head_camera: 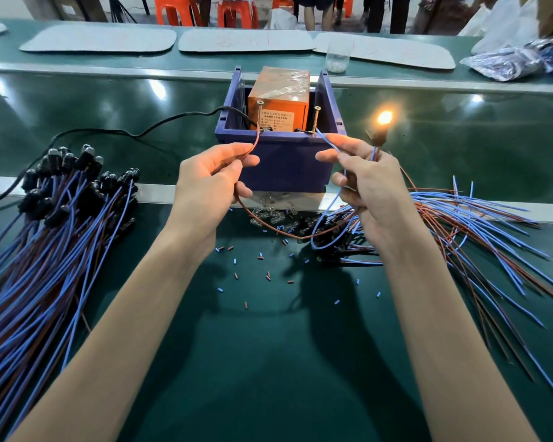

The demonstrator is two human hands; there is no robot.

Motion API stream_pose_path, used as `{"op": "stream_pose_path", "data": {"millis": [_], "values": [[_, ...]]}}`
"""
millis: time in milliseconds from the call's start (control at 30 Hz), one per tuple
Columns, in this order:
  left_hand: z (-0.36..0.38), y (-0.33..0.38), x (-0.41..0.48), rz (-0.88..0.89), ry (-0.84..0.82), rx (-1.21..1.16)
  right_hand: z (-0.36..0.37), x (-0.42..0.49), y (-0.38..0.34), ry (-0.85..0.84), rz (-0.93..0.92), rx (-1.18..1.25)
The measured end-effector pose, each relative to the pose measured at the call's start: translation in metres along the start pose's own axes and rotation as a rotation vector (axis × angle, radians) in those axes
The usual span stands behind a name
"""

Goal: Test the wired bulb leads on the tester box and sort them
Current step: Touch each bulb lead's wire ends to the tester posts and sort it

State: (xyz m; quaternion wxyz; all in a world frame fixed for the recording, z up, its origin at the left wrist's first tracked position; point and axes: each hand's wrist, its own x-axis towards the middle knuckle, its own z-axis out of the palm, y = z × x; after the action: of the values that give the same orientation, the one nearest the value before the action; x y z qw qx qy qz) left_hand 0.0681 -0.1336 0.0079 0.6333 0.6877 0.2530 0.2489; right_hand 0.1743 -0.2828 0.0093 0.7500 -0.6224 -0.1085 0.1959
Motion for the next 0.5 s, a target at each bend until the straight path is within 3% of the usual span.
{"op": "stream_pose_path", "data": {"millis": [500], "values": [[0.0090,0.0010,-0.0057,-0.054,-0.100,0.040,0.0020,-0.0043,-0.0061,-0.030,-0.002,-0.044]]}}
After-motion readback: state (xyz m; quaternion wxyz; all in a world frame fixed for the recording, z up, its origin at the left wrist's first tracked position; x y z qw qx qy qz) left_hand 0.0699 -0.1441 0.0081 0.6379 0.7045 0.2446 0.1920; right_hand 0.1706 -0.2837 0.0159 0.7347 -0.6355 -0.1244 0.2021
